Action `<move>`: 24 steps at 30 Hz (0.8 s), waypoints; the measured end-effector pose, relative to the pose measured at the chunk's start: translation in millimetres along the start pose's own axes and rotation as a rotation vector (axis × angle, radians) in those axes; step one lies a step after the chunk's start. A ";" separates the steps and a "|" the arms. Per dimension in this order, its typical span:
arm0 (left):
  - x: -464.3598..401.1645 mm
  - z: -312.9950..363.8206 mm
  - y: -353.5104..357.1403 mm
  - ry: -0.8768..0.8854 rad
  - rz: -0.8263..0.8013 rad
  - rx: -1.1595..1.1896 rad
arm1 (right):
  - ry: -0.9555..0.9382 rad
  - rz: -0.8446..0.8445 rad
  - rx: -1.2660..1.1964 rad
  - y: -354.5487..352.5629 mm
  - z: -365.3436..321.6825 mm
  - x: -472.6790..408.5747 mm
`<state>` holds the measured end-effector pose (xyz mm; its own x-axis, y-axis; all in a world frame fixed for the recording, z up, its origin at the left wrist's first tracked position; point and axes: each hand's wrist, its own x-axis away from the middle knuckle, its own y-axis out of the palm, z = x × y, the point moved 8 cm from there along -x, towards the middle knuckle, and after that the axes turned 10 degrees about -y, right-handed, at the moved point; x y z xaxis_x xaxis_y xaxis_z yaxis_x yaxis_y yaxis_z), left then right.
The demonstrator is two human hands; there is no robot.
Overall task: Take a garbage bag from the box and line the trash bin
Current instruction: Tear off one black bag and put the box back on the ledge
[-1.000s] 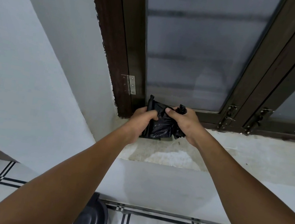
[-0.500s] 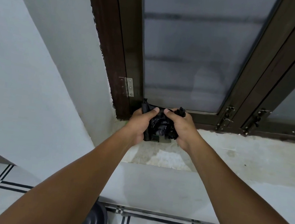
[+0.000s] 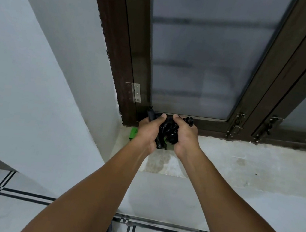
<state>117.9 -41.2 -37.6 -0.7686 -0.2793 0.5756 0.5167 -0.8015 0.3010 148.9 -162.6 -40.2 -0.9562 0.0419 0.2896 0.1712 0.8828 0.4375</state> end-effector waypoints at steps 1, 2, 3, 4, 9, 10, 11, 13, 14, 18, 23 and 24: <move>1.3 -1.3 1.0 0.000 0.009 0.017 | 0.002 0.014 -0.006 0.2 1.0 0.2; 1.7 -2.5 1.8 -0.001 0.019 0.031 | 0.011 0.027 -0.013 0.6 2.6 0.7; 1.8 -4.0 3.0 -0.003 0.027 0.038 | 0.021 0.035 -0.024 0.6 4.3 1.6; 0.8 -6.2 4.1 -0.005 0.035 0.039 | 0.032 0.047 -0.035 0.3 6.8 2.7; -7.0 -12.3 -13.9 -0.109 0.129 0.236 | 0.166 0.104 -0.241 -3.3 11.2 -1.6; -8.3 -10.5 -19.3 -0.100 0.158 0.258 | 0.158 0.100 -0.261 -3.5 8.3 -5.0; -7.8 -7.9 -23.3 -0.075 0.190 0.224 | 0.124 0.095 -0.226 -4.3 3.8 -6.7; -2.8 3.0 -25.6 0.016 0.222 0.074 | 0.051 0.061 -0.055 -6.3 -4.0 -9.6; -0.5 10.0 -23.4 0.069 0.218 -0.018 | 0.023 0.026 0.054 -5.9 -7.1 -10.3; 5.9 42.1 -20.5 0.303 0.215 -0.381 | -0.035 -0.307 0.523 0.3 -25.0 -4.2; 2.9 49.0 -19.2 0.422 0.226 -0.628 | -0.011 -0.692 0.989 10.7 -33.4 18.3; 2.4 47.2 -18.4 0.422 0.233 -0.621 | -0.008 -0.720 1.013 13.5 -34.3 21.0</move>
<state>124.3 -2.2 -5.8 -0.8092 -0.5537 0.1965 0.4719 -0.8118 -0.3440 139.3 -165.8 0.9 -0.7585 -0.6020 0.2493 -0.6497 0.6692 -0.3607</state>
